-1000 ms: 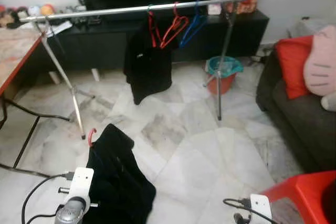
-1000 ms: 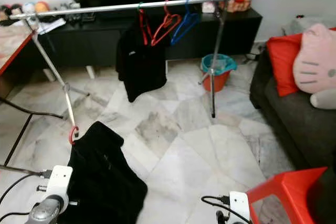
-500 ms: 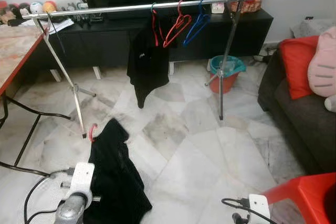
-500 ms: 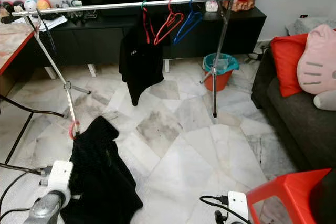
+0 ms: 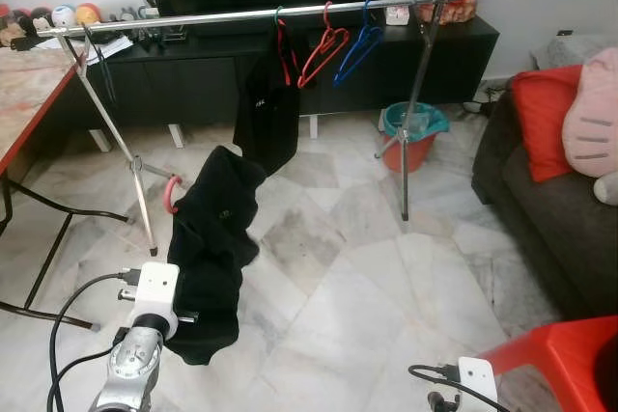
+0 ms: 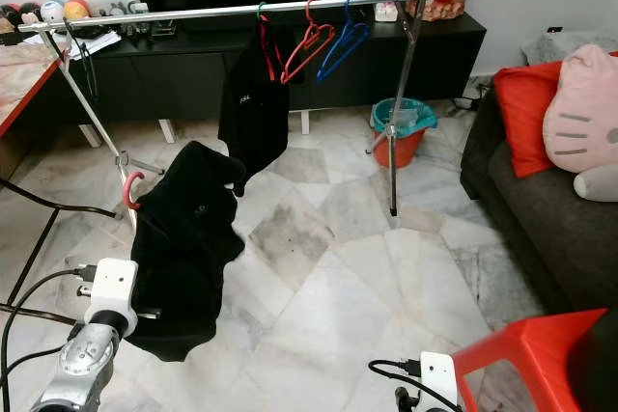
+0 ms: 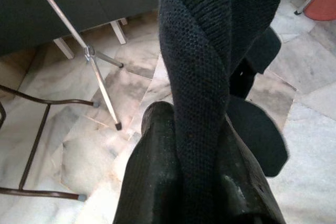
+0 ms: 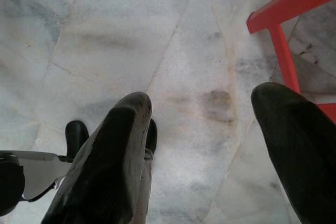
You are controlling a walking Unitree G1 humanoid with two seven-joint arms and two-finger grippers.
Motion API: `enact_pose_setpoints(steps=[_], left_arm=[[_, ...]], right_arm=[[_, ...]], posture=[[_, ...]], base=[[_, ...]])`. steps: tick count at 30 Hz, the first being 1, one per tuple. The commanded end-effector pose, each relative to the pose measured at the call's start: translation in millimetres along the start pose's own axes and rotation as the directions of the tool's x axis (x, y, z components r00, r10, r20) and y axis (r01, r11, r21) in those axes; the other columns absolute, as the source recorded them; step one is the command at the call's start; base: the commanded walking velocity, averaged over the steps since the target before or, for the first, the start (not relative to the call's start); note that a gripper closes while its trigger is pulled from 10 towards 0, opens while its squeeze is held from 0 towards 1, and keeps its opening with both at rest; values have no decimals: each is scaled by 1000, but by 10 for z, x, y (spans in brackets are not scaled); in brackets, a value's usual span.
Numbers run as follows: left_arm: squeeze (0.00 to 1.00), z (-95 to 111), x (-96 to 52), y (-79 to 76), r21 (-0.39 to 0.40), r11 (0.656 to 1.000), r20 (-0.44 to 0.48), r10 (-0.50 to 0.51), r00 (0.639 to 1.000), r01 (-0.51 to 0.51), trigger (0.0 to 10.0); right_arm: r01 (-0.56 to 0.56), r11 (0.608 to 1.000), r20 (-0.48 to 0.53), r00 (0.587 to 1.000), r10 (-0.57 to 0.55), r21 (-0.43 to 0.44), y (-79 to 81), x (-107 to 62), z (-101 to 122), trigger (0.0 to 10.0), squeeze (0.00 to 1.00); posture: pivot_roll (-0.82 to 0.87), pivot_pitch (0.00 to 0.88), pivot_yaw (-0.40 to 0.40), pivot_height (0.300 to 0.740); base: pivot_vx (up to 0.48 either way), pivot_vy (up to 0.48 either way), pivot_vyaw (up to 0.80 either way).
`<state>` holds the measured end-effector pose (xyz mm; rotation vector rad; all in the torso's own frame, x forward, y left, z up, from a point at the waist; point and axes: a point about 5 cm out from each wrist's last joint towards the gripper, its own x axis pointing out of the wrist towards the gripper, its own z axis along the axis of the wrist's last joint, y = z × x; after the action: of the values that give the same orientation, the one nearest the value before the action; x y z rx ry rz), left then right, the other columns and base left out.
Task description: Hang hanger
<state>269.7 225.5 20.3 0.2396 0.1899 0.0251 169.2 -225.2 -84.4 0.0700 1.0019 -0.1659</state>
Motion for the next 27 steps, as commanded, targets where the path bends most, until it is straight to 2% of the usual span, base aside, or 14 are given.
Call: enact_pose_setpoints(steps=[1,27], left_arm=[[0,52,-7,13,-4,1000,32,9,999,-9,10000],[0,131,41,-31,-2,999,43,-34,999,34,10000]], right_arm=[[-2,1000,2,1000,2,9,10,0,-5,10000,0],[-7,1000,2,1000,7,2,20,-1,-17,10000,0]], posture=[[106,0,17,740],[104,0,23,740]], base=[[0,262,0],[0,262,0]])
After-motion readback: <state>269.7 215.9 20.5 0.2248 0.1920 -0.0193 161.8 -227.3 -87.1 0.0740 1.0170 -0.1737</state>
